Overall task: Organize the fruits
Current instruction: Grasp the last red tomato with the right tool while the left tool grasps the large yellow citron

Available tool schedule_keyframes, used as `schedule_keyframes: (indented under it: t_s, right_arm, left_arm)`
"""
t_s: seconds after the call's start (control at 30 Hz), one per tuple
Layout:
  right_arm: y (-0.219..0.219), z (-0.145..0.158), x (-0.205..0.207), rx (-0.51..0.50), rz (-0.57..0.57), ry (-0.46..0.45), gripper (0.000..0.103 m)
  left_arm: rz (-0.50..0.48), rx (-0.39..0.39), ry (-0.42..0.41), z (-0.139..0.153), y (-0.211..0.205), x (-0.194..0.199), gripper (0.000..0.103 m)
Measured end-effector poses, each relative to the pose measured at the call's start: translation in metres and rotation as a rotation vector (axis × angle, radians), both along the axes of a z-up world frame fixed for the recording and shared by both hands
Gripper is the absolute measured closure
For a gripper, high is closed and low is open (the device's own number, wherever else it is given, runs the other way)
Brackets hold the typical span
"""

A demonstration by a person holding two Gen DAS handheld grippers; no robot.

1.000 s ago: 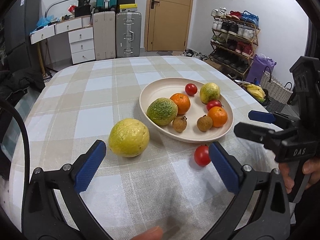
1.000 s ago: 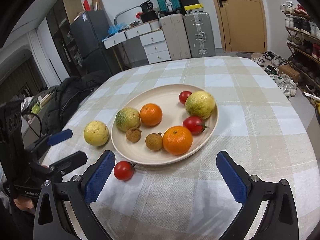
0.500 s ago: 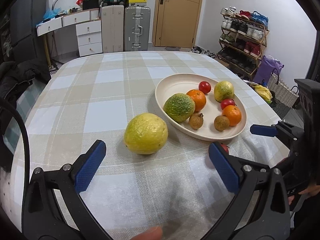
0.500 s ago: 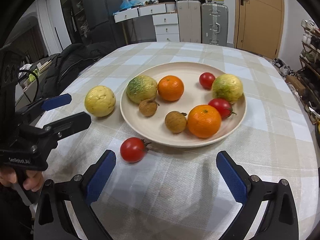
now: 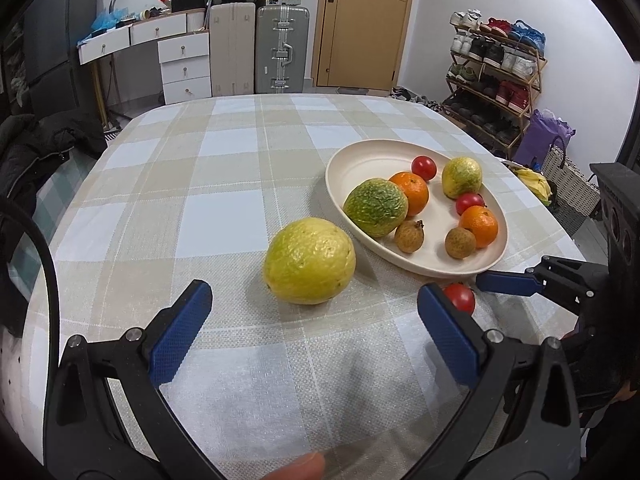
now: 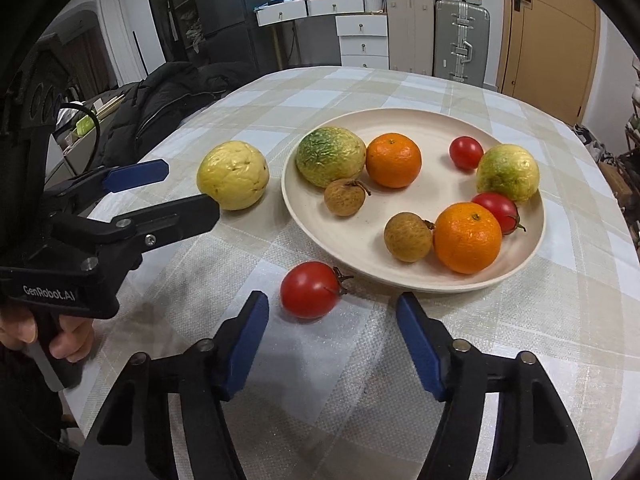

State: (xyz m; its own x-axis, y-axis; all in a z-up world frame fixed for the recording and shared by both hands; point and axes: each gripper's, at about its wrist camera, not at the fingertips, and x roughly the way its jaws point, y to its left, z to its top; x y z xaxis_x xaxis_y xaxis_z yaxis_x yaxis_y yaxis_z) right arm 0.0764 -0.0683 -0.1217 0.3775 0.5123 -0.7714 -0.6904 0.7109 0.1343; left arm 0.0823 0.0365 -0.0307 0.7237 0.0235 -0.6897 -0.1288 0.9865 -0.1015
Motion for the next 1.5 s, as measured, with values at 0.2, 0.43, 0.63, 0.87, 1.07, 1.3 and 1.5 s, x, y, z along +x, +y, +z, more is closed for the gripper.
schedule_keyframes:
  t_s: [0.2, 0.43, 0.63, 0.87, 1.07, 1.3, 1.5]
  right_arm:
    - [0.007, 0.002, -0.003, 0.001, 0.027, -0.009, 0.052]
    - [0.007, 0.004, -0.005, 0.023, 0.037, -0.006, 0.071]
    - [0.001, 0.011, -0.007, 0.045, 0.037, -0.013, 0.071]
    - [-0.013, 0.025, -0.007, 0.079, 0.029, -0.027, 0.072]
    - [-0.024, 0.031, -0.003, 0.087, 0.007, -0.035, 0.072]
    - [-0.038, 0.039, 0.003, 0.106, -0.02, -0.046, 0.072]
    - [-0.047, 0.04, 0.009, 0.114, -0.05, -0.044, 0.072]
  left_arm:
    - [0.001, 0.0, 0.006, -0.003, 0.001, 0.001, 0.0]
    - [0.004, -0.004, 0.009, -0.004, 0.002, 0.002, 0.001]
    - [0.001, 0.002, 0.017, -0.006, 0.001, 0.002, 0.001]
    - [0.025, 0.007, 0.023, -0.008, 0.004, 0.009, 0.001]
    - [0.052, 0.022, 0.065, -0.014, 0.008, 0.023, 0.001]
    - [0.028, 0.01, 0.098, -0.022, 0.006, 0.035, 0.012]
    - [0.02, -0.007, 0.094, -0.021, 0.006, 0.04, 0.021]
